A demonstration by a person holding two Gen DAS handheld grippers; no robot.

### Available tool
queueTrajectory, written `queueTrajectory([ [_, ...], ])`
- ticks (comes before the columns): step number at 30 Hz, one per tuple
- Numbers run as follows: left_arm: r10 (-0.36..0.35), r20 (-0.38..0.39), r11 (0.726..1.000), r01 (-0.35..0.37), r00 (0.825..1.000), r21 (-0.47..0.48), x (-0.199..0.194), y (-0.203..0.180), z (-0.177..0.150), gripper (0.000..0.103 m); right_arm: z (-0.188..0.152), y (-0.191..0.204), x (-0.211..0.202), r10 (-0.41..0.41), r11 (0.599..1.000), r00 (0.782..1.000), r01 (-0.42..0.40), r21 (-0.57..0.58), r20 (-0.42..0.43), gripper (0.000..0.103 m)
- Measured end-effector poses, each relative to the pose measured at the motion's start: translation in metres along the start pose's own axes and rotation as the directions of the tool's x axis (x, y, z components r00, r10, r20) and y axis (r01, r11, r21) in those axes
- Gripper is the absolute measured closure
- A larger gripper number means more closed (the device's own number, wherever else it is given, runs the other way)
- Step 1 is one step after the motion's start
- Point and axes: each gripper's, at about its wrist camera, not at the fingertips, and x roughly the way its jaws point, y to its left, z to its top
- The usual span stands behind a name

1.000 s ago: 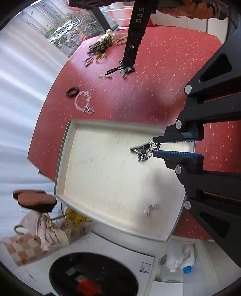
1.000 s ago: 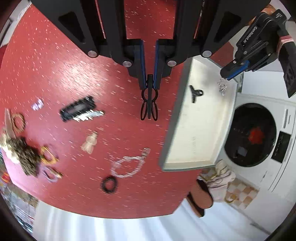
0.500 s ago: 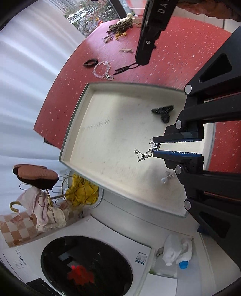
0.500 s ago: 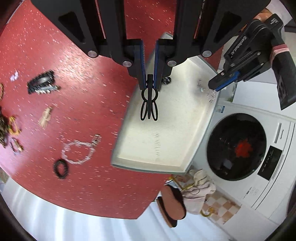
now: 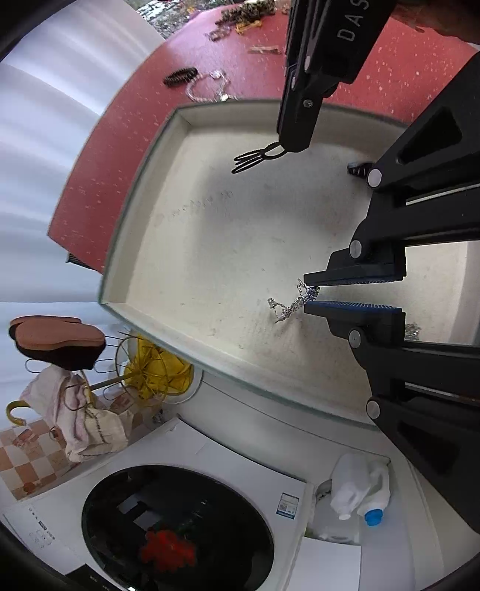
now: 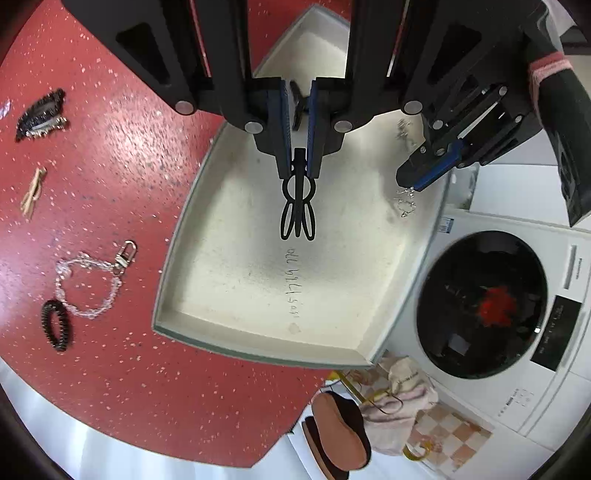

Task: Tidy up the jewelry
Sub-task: 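Carry the silver charm and bunny clip over the white tray with both tools, then open both tools to release the charm and bunny clip into the tray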

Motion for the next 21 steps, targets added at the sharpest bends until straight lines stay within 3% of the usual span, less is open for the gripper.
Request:
queueTrajectory([
  [8,0.048,-0.014,0.998,-0.047,0.999,0.037,0.019,-0.007,-0.004,0.093,0.003,-0.015,0.03,-0.022,0.999,0.998,0.024,0.043,-0.055,0.094],
  [19,0.089,-0.021,0.994,-0.088,0.996,0.059,0.017,-0.014,-0.006,0.093,0.004,-0.018,0.03,0.004,0.998,0.998,0.0,0.059,-0.067,0.093],
  [21,0.088,-0.025,0.994,-0.087,0.996,0.063,0.017,-0.014,-0.007,0.093,0.003,-0.021,0.028,0.009,0.998,0.998,-0.005,0.062,-0.069,0.089],
])
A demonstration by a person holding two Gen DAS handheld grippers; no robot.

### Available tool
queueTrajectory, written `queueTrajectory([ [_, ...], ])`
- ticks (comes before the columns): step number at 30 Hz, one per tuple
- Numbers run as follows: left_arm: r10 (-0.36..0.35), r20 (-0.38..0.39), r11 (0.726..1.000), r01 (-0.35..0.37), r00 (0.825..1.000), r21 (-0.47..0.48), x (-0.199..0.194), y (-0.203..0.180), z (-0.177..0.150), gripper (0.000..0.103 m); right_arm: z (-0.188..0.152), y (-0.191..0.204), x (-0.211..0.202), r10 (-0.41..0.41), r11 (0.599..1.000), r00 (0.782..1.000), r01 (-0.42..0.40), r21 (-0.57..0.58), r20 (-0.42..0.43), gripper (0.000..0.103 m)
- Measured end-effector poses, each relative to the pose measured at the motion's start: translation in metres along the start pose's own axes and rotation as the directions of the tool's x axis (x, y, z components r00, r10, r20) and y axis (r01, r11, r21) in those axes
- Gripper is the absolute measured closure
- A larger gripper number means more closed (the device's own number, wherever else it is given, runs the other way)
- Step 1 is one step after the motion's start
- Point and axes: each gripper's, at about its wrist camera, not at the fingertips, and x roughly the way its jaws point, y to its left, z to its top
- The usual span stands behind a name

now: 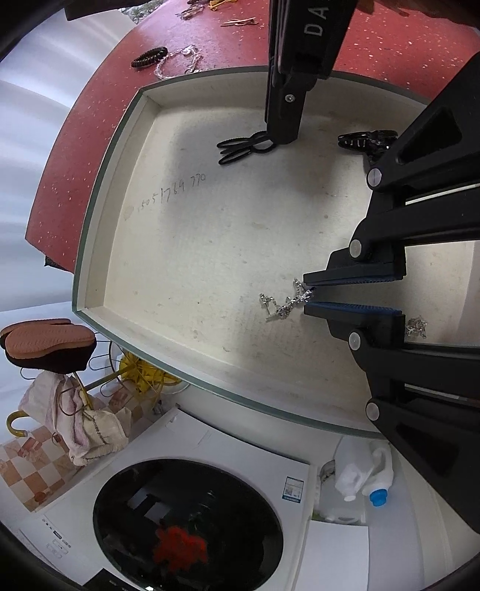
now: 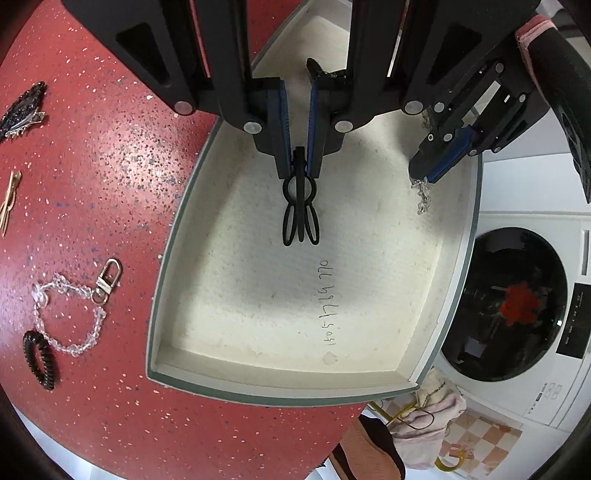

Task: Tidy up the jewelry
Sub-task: 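Open both tools to release the charm and bunny clip into the tray, then move both tools back toward the crystal chain and black hair clip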

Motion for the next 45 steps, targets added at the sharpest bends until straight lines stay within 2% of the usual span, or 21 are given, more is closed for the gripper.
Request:
queueTrajectory([
  [2,0.004,-0.005,1.0,-0.004,1.0,0.003,0.0,0.0,-0.001,0.093,-0.001,-0.002,-0.003,0.005,1.0,1.0,-0.005,0.004,0.007,0.077],
  [3,0.006,-0.008,1.0,-0.006,1.0,0.003,-0.001,0.0,-0.002,0.082,-0.001,-0.003,-0.005,0.007,1.0,1.0,-0.007,0.005,0.011,0.075],
  [4,0.01,-0.011,1.0,-0.01,1.0,0.001,-0.002,0.0,-0.002,0.063,-0.002,-0.003,-0.008,0.013,1.0,1.0,-0.013,0.004,0.019,0.072],
  [5,0.014,-0.009,1.0,-0.015,1.0,-0.007,-0.003,0.002,-0.002,0.014,-0.002,-0.003,-0.013,0.021,1.0,0.999,-0.021,0.001,0.028,0.071],
  [6,0.021,0.01,1.0,-0.021,1.0,-0.019,-0.007,0.004,-0.003,0.002,-0.001,-0.003,-0.016,0.025,1.0,0.999,-0.025,-0.001,0.035,0.071],
  [7,0.02,0.039,1.0,-0.019,0.999,-0.025,-0.014,0.005,-0.003,0.003,-0.001,-0.002,-0.021,0.028,1.0,0.998,-0.028,-0.005,0.047,0.07],
  [11,0.018,0.04,1.0,-0.019,0.999,0.017,-0.022,-0.001,-0.002,0.002,-0.005,-0.004,-0.044,0.031,0.999,0.995,-0.03,-0.017,0.092,0.068],
  [15,0.022,0.043,1.0,-0.023,0.999,0.015,-0.031,-0.004,-0.003,0.002,-0.015,-0.013,-0.06,0.025,1.0,0.993,-0.027,0.011,0.113,0.067],
  [18,0.025,0.043,1.0,-0.025,0.999,0.018,-0.037,-0.007,-0.006,0.001,-0.024,-0.022,-0.071,0.016,0.999,0.992,-0.021,0.038,0.128,0.059],
  [23,0.021,0.044,0.999,-0.023,0.999,0.032,-0.047,-0.013,-0.009,0.001,-0.038,-0.036,-0.086,-0.007,0.998,0.989,-0.002,0.064,0.145,0.038],
  [27,0.005,0.043,0.999,-0.007,0.999,0.038,-0.056,-0.019,-0.009,0.001,-0.048,-0.048,-0.096,-0.015,0.996,0.988,0.001,0.09,0.153,0.035],
  [30,-0.005,0.042,0.999,0.003,0.999,0.041,-0.064,-0.026,-0.01,0.001,-0.057,-0.06,-0.105,-0.015,0.993,0.987,-0.004,0.116,0.158,0.023],
  [40,-0.036,0.031,0.996,0.034,0.999,0.085,-0.082,-0.055,-0.014,0.001,-0.088,-0.104,-0.124,-0.045,0.979,0.985,0.01,0.203,0.164,0.02],
  [45,0.001,0.034,0.99,-0.006,0.999,0.144,-0.086,-0.075,-0.017,0.001,-0.101,-0.13,-0.134,-0.064,0.966,0.982,0.016,0.259,0.18,0.02],
])
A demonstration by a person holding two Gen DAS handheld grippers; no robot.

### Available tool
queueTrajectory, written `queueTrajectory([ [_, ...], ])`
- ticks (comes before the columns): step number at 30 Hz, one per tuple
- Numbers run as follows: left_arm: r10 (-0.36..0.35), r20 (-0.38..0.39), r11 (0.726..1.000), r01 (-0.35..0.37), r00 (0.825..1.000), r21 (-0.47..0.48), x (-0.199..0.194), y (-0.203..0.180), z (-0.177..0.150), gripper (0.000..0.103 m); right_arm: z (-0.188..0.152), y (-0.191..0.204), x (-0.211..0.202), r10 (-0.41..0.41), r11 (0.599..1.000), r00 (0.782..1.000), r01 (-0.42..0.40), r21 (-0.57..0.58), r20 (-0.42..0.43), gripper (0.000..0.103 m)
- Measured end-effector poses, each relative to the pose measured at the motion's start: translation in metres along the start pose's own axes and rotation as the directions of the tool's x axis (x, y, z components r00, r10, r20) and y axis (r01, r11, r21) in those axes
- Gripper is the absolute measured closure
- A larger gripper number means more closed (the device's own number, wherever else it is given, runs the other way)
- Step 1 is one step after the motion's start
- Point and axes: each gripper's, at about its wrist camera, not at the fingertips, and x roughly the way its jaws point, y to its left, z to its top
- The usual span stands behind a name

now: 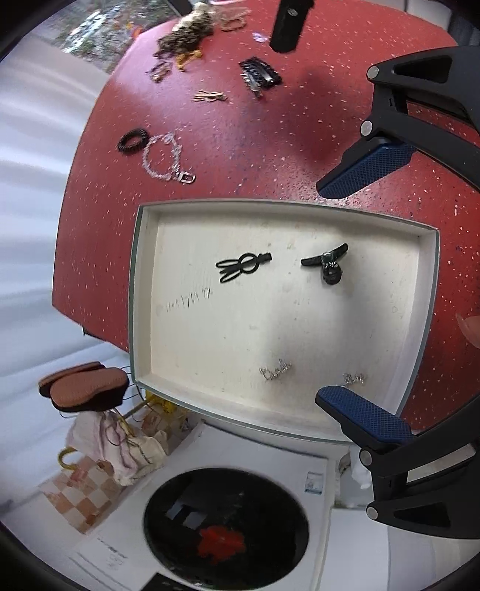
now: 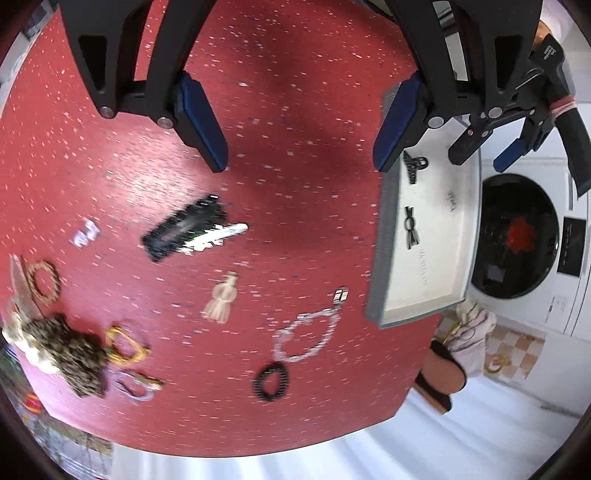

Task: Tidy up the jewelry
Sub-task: 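Move both tools back toward the crystal chain and black hair clip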

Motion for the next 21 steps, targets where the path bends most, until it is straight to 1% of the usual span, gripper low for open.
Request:
queueTrajectory([
  [3,0.046,0.019,0.997,-0.047,0.999,0.054,-0.004,-0.015,0.001,0.001,-0.003,-0.019,-0.006,-0.014,0.999,1.0,0.014,0.032,0.011,0.02],
  [5,0.045,0.023,0.997,-0.046,0.999,0.057,-0.006,-0.021,0.003,0.001,-0.005,-0.031,-0.01,-0.028,0.998,1.0,0.027,0.053,0.015,0.019],
  [9,0.011,0.027,0.998,-0.013,1.0,0.055,-0.011,-0.034,0.009,0.001,-0.008,-0.05,-0.017,-0.054,0.995,0.998,0.05,0.084,0.037,0.019],
  [11,-0.021,0.022,0.997,0.019,1.0,0.068,-0.011,-0.042,0.013,0.001,-0.009,-0.058,-0.021,-0.065,0.994,0.996,0.06,0.088,0.058,0.018],
  [12,-0.04,0.02,0.996,0.039,0.999,0.081,-0.012,-0.048,0.015,0.001,-0.009,-0.062,-0.023,-0.073,0.994,0.995,0.067,0.087,0.066,0.01],
  [13,-0.048,0.02,0.995,0.046,0.999,0.087,-0.013,-0.053,0.016,0.001,-0.01,-0.066,-0.025,-0.075,0.994,0.994,0.068,0.087,0.078,0.0],
  [15,-0.073,0.023,0.992,0.071,0.997,0.104,-0.014,-0.065,0.02,0.001,-0.008,-0.075,-0.029,-0.081,0.993,0.993,0.073,0.091,0.084,0.0],
  [21,-0.106,0.032,0.985,0.1,0.994,0.142,-0.014,-0.098,0.037,0.001,-0.001,-0.097,-0.027,-0.072,0.992,0.997,0.067,0.108,0.041,0.0],
])
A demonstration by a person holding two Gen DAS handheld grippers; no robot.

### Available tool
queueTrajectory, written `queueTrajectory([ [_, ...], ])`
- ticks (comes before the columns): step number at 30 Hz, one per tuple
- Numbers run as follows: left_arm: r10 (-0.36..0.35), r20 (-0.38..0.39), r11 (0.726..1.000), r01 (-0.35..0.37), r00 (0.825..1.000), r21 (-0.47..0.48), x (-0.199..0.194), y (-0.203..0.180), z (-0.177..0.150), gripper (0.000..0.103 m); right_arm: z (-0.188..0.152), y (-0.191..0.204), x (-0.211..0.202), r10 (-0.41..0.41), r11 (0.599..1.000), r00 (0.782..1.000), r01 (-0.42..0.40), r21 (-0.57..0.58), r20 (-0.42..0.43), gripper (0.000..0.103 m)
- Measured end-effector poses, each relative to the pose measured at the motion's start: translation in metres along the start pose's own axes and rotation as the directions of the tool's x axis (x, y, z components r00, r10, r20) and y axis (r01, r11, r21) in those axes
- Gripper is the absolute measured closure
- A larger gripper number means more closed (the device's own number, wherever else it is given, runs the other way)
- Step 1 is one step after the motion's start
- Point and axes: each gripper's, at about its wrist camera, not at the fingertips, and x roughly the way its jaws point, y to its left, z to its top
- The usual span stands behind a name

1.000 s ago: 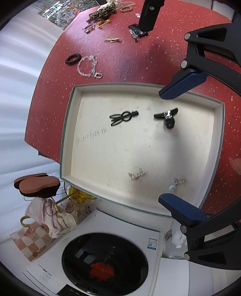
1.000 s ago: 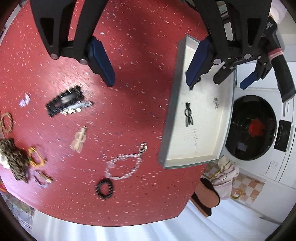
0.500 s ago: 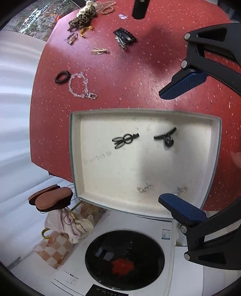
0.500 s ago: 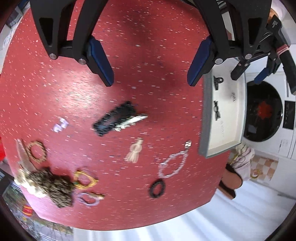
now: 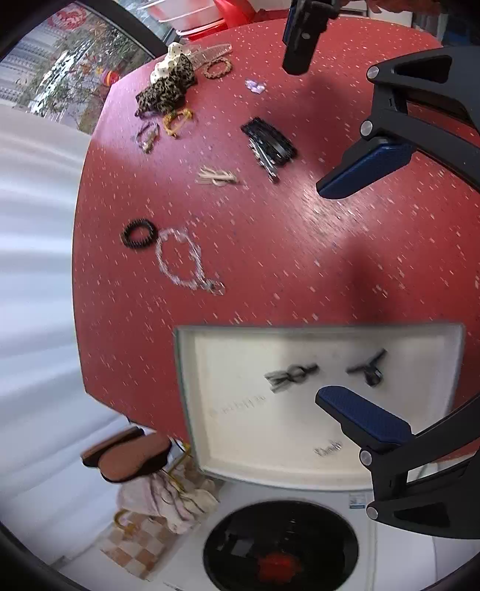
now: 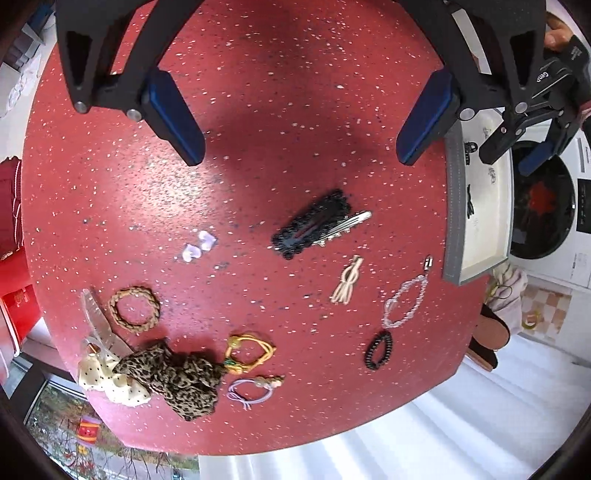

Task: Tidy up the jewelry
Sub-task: 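Move both tools back toward the crystal chain and black hair clip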

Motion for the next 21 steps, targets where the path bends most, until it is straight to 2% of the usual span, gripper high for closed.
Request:
queueTrajectory([
  [9,-0.015,0.012,1.0,0.015,1.0,0.007,0.022,-0.023,0.038,0.001,0.026,-0.023,0.008,-0.026,1.0,1.0,0.026,0.009,-0.005,0.0],
  [21,-0.019,0.013,1.0,0.019,1.0,-0.025,0.074,-0.042,0.091,0.001,0.078,-0.027,0.041,-0.051,0.999,0.999,0.051,0.006,0.0,0.0],
])
